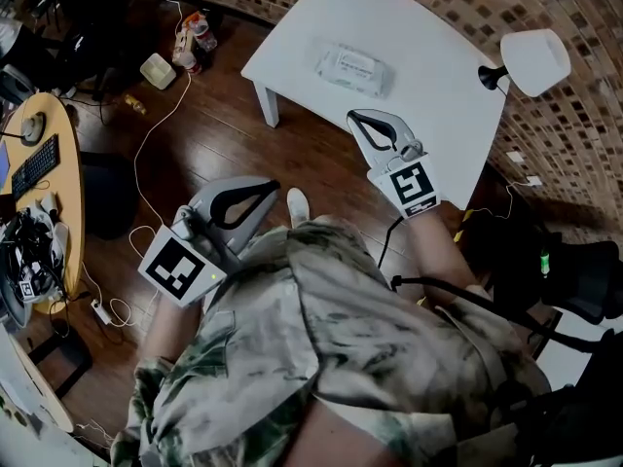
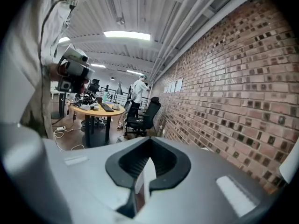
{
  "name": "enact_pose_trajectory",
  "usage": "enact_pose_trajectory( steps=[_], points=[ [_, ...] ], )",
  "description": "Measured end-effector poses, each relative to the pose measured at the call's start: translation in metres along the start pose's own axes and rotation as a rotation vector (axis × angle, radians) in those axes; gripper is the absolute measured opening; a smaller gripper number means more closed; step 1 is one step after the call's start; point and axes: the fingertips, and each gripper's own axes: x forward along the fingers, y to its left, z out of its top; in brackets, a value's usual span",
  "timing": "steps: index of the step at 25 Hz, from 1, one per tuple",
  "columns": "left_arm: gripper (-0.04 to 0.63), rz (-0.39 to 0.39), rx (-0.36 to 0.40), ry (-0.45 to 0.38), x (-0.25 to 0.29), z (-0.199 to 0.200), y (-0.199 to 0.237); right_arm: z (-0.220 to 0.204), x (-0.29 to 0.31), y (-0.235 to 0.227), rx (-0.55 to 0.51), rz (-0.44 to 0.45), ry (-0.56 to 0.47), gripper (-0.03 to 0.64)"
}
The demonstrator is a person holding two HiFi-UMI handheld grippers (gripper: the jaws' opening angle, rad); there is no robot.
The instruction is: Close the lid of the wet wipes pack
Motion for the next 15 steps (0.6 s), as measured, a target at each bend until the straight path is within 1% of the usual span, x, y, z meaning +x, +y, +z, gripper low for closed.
enact_pose_trajectory(
  steps=[3,10,15],
  points=[
    [0.0,0.013,-0.007,0.003,0.013,0.001,0.01,-0.026,0.019,-0.023,-0.019,0.0,0.025,0.005],
    [0.0,0.052,-0.018,0.005,0.033,0.004,0.031,-0.076,0.06,-0.063,-0.017,0.009,0.098,0.005],
    [0.0,0.073,-0.024,0.021,0.042,0.003,0.045,-0.111,0.085,-0.084,0.026,0.016,0.147,0.006]
  ],
)
